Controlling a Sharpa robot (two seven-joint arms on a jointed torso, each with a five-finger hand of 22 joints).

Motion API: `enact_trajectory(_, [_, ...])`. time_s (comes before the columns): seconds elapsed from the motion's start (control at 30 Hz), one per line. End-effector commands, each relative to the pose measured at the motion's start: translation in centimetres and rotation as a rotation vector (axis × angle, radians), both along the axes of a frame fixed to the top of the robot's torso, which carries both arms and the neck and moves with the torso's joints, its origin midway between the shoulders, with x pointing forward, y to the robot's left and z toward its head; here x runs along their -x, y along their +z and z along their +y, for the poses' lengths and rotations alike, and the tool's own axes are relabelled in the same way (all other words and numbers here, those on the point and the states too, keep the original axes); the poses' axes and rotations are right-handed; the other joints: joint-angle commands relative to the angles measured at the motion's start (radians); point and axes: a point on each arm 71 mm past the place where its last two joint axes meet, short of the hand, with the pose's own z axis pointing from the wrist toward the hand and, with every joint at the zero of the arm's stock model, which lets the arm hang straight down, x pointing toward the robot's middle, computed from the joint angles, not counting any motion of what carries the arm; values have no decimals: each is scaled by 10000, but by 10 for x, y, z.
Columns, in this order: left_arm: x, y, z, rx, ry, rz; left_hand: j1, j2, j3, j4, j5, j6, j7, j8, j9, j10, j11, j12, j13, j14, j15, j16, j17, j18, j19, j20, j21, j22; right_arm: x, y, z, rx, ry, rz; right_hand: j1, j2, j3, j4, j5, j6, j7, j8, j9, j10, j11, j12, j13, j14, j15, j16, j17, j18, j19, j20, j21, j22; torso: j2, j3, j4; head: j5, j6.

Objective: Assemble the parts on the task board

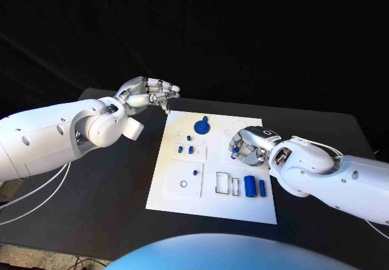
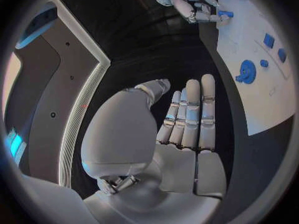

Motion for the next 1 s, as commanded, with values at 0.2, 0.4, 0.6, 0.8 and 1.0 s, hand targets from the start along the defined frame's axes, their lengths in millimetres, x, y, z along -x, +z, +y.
enact_trajectory(0.2, [0,1,-2,87,-127,-48,-91,36,-48,-4,17,-60,-7,33,-10,-66,15,4,-13,-51,25,-46,-4,148,24,51,-54,-8,7,9,4,-303,289,-460,38,111,148,-290,-14,84,-3,110,65,673,-571,47,87,310,-68,73,12,-158,71,3,109,421,-16,-13,-7,8,14])
enact_trajectory(0.4, [0,1,-2,87,-123,-51,-91,36,-48,-4,17,-60,-7,33,-10,-66,15,4,-13,-51,25,-46,-4,148,24,51,-54,-8,12,25,6,-413,469,-604,17,98,141,-323,-8,102,-9,131,83,699,-577,44,95,312,-73,77,19,-163,79,-2,137,440,-15,-9,-8,20,35])
enact_trajectory(0.6, [0,1,-3,91,-121,-53,-91,36,-48,-4,17,-60,-7,33,-10,-66,15,4,-13,-51,25,-46,-4,148,24,51,-54,-8,19,43,16,-691,819,-831,-19,73,124,-345,-14,106,-6,143,97,705,-575,30,98,311,-74,76,15,-169,86,-4,167,459,-37,-15,-7,21,74])
enact_trajectory(0.8, [-1,0,-3,86,-85,-57,-90,51,-47,5,19,-66,-6,41,-11,-74,16,15,-12,-52,26,-44,-3,148,31,52,-62,-16,28,53,38,-1145,1470,-999,-49,66,111,-348,-23,108,-6,150,105,711,-575,24,101,314,-73,83,29,-169,85,-5,166,462,-12,3,-18,41,134])
enact_trajectory(1.0, [-2,0,-5,107,-114,-62,-95,59,-49,13,18,-74,-3,42,-12,-78,17,20,-12,-50,27,-42,-1,148,35,53,-66,-19,42,47,64,-1311,2326,-1162,-58,60,108,-362,-16,102,-8,151,110,711,-577,15,102,310,-74,76,12,-162,70,-6,129,449,-17,-19,16,65,171])
